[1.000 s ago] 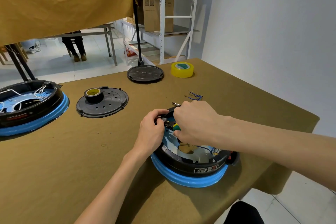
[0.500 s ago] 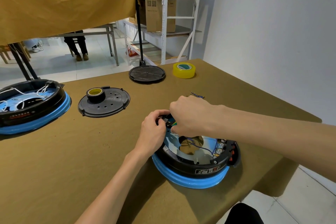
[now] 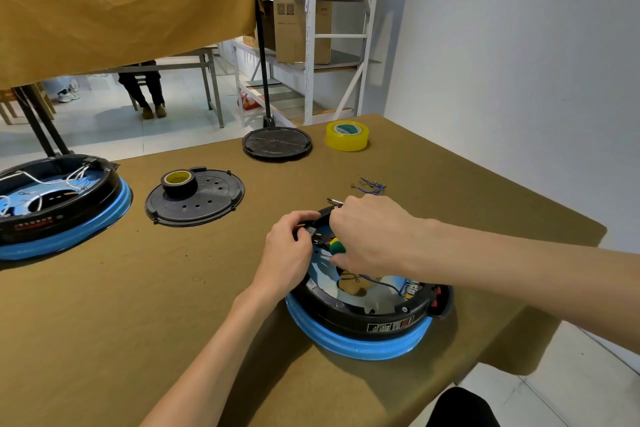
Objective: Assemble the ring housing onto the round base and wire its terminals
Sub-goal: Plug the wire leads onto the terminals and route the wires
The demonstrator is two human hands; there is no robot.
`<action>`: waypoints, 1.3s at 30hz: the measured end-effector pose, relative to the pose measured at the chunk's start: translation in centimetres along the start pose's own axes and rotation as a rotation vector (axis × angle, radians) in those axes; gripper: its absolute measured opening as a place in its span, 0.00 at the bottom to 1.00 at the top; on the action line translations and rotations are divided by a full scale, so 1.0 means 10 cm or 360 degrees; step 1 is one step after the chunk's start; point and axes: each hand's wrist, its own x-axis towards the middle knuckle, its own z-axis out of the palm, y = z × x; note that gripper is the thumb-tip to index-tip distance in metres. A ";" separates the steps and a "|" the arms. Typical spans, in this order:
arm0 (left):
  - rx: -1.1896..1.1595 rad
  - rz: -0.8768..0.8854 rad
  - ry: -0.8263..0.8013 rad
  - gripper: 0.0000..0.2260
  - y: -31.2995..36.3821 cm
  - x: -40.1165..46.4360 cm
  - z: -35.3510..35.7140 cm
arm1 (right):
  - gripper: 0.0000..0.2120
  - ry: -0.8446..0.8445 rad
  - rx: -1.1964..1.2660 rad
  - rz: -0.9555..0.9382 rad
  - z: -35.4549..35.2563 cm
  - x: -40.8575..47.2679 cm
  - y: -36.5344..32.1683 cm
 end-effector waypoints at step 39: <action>-0.0016 -0.0024 -0.0012 0.16 0.00 -0.01 0.00 | 0.17 0.0048 -0.0119 0.0158 -0.04 -0.03 -0.11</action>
